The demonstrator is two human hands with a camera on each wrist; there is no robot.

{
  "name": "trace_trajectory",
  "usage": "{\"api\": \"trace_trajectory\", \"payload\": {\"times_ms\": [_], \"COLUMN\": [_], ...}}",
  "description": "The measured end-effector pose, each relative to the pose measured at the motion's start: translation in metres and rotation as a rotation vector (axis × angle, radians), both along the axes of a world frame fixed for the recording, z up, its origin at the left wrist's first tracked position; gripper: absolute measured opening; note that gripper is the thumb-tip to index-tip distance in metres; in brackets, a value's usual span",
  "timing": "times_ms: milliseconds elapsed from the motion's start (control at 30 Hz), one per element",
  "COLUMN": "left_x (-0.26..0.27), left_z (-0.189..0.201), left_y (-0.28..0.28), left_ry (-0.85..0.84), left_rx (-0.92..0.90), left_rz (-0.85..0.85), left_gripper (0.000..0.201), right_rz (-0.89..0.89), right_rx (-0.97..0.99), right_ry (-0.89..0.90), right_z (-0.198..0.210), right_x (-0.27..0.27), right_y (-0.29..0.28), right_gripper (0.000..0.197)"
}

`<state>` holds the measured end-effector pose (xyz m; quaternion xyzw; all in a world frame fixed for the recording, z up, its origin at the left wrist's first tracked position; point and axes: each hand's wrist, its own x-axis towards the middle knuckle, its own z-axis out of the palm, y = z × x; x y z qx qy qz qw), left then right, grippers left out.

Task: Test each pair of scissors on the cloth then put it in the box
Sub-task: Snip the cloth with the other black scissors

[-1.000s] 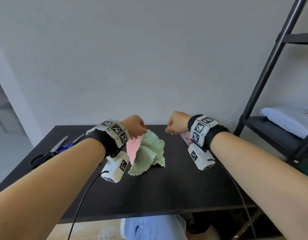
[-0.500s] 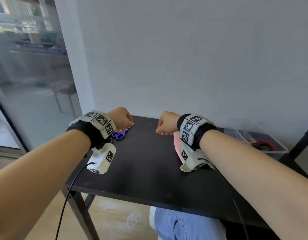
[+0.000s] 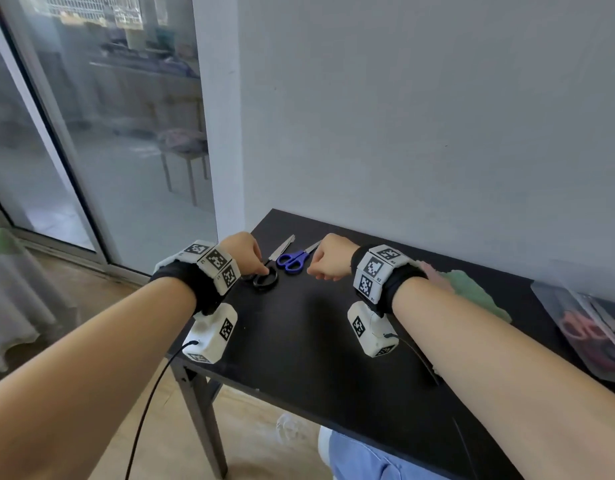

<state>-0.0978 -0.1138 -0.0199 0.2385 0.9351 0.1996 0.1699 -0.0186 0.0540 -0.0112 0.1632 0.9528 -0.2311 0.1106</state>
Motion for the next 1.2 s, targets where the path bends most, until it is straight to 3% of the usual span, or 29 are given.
{"api": "trace_trajectory", "payload": {"times_ms": [200,267,467,567,933,1033,1200], "left_x": [-0.012,-0.012,-0.016,-0.014,0.015,0.031,0.073], "left_z": [-0.017,-0.016,-0.021,-0.019,0.001,0.009,0.024], "left_y": [0.009,0.013,0.014,0.009,-0.001,0.011,0.047], "left_ry": [-0.005,-0.004,-0.15,-0.186,-0.328,-0.372,-0.532], "left_rx": [-0.062,-0.067,-0.04,-0.012,0.331,0.444,0.672], "left_rz": [0.029,0.033,0.064,0.067,-0.015,-0.025,-0.038], "left_gripper": [0.043,0.032,0.034,0.023,0.015,0.034,0.036], "right_rz": [0.018,0.028,0.067,0.072,0.0,-0.071,-0.202], "right_rx": [-0.089,-0.106,-0.163,-0.204,-0.34,-0.361,-0.363], "right_ry": [0.016,-0.01,-0.025,-0.026,0.226,0.352,0.497], "right_z": [-0.018,-0.023,-0.026,-0.025,-0.005,-0.001,0.006], "right_x": [-0.02,-0.023,-0.025,-0.022,0.012,0.031,0.074], "right_y": [-0.012,-0.016,-0.026,-0.032,-0.039,-0.026,0.001], "right_gripper": [0.018,0.015,0.021,0.024,0.017,0.004,0.017]}}
